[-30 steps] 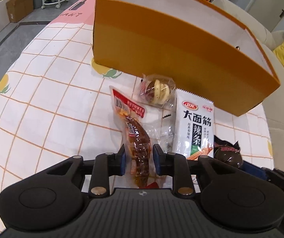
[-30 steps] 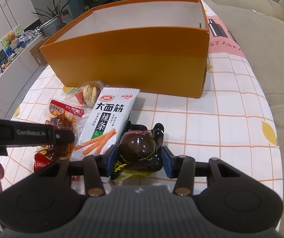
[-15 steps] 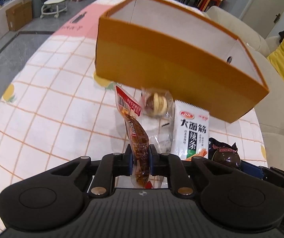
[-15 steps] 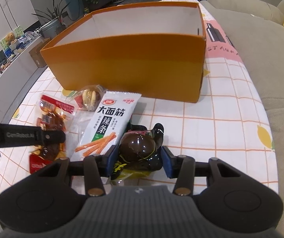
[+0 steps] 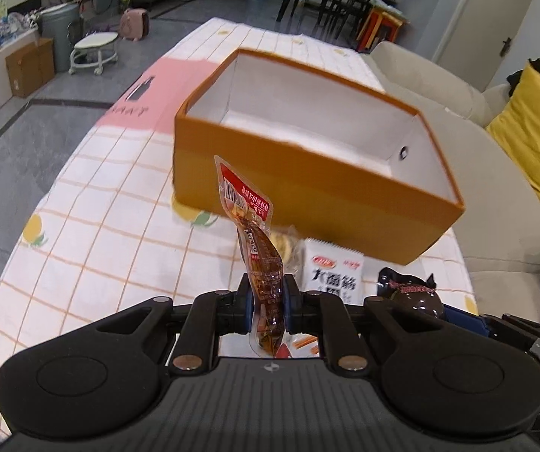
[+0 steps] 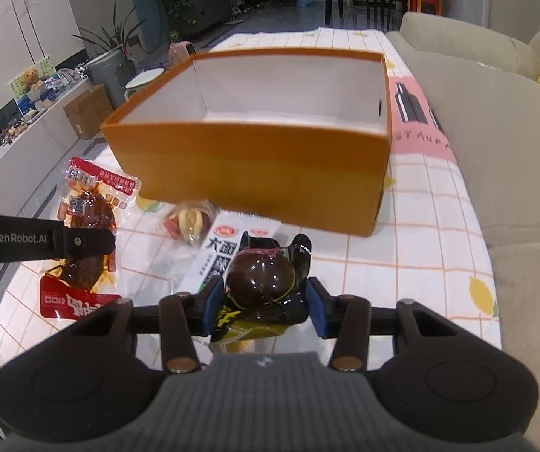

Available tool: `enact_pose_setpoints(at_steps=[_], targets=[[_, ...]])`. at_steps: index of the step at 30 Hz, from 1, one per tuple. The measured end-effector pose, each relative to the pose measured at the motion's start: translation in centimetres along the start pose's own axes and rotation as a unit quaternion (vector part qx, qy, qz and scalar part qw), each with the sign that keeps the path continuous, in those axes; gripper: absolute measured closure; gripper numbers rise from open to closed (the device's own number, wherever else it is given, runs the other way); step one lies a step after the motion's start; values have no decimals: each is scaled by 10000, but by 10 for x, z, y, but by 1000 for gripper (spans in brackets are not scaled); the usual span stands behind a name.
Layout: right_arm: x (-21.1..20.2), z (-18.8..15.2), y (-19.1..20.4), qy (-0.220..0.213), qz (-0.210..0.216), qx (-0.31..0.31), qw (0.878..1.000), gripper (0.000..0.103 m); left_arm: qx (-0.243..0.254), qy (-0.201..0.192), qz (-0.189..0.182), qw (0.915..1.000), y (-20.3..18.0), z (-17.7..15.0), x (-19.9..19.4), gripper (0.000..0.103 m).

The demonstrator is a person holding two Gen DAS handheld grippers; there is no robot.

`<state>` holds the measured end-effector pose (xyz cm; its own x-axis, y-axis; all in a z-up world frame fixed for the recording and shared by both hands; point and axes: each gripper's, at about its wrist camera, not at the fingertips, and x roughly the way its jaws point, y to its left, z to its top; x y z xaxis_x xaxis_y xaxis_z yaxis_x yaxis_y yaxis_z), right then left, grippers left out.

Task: Organize snacks
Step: 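Lift both packets and carry them over the orange box, then open both tools to drop the packets into the box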

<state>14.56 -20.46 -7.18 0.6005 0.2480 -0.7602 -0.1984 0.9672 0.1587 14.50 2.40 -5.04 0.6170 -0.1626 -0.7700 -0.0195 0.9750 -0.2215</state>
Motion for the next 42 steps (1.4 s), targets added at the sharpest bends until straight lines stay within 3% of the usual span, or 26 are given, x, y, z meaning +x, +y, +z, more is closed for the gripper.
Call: enact_pose_setpoints(at_steps=[9,17,26,31,42], targets=[[-20,27,-8,-330,190,78,9992,58,383,-311,-322,9983,-19,27,-14,87],[-28,77,-15,-628,285,-58,9976,58,762,-485,-494,9947,-39,70,-12,87],[3,133,-15,-546,147,-401,9976,58,1093,-202,-542,9923,-54,115,29,87],[34,154,-14,-417,22,-604,9973,58,1207,21,-263,9923,-52,136,63,87],[110,180,-9,60,-168,-877,9960,58,1689,457,554,9830,-45,164,127,87]])
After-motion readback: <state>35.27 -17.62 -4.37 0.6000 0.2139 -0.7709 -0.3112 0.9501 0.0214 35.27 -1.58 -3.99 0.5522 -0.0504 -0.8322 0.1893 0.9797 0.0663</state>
